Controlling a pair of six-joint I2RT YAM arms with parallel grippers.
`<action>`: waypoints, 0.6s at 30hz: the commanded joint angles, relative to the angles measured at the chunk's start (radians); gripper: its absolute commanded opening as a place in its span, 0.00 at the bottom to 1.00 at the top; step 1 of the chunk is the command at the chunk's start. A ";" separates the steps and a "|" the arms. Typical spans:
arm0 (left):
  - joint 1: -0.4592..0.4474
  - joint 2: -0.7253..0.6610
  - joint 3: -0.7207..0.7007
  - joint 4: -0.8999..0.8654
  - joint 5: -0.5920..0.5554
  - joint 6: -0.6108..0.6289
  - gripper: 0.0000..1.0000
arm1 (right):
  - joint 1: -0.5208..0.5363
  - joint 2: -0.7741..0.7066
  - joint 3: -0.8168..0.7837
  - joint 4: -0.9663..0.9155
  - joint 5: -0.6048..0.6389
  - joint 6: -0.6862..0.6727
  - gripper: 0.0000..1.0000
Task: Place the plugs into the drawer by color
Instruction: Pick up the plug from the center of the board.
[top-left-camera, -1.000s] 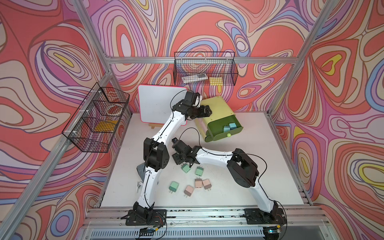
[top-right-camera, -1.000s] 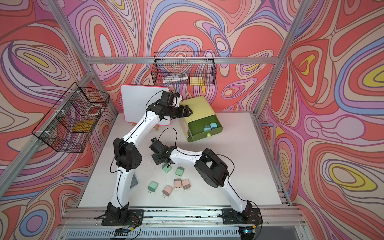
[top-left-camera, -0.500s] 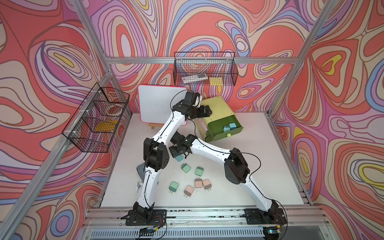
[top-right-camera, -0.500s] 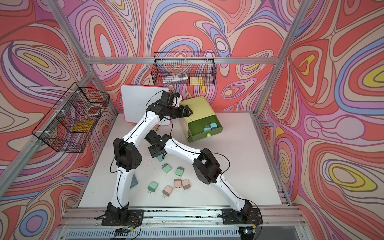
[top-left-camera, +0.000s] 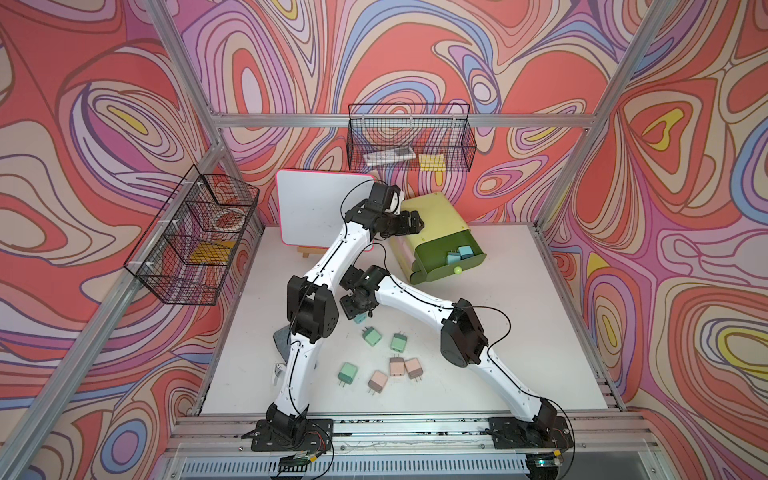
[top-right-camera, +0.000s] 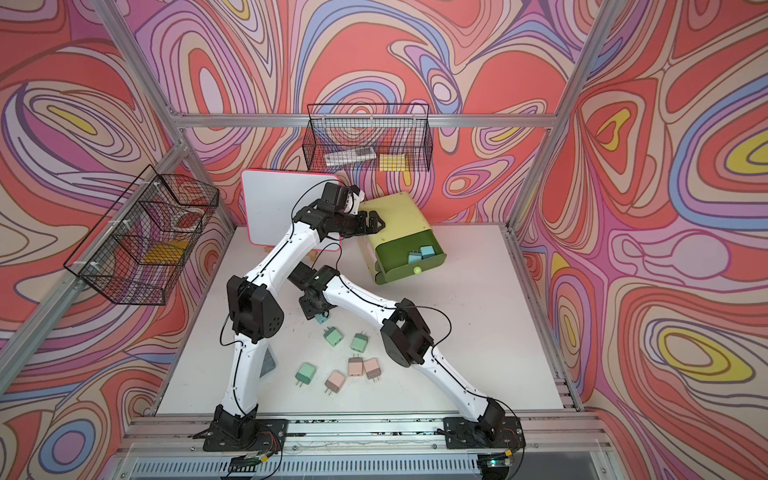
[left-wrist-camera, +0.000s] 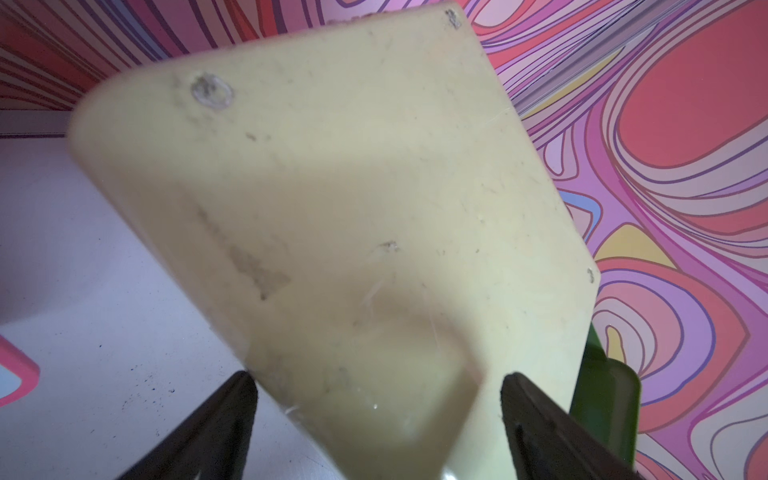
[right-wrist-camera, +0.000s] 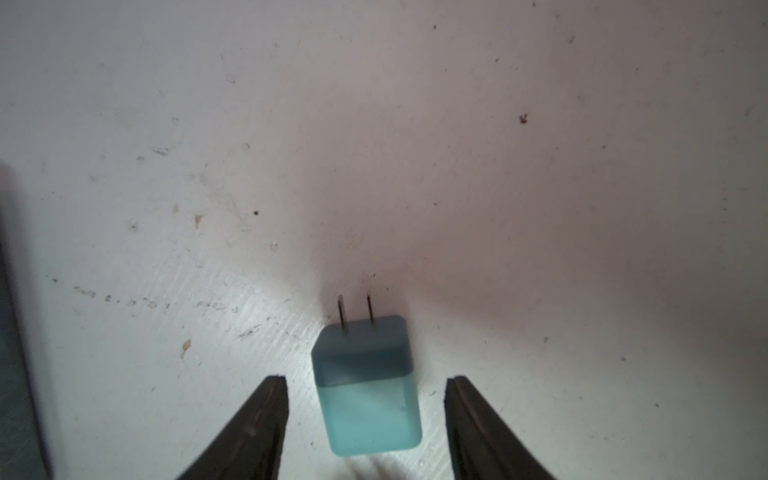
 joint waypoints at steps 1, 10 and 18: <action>-0.006 -0.043 0.020 0.002 0.007 0.009 0.91 | -0.004 0.028 -0.003 -0.001 -0.018 0.002 0.60; -0.007 -0.042 0.020 0.005 0.006 0.007 0.91 | -0.004 0.050 -0.018 0.018 -0.039 0.004 0.55; -0.007 -0.040 0.019 0.009 0.010 0.006 0.91 | -0.005 0.048 -0.053 0.045 -0.041 0.011 0.48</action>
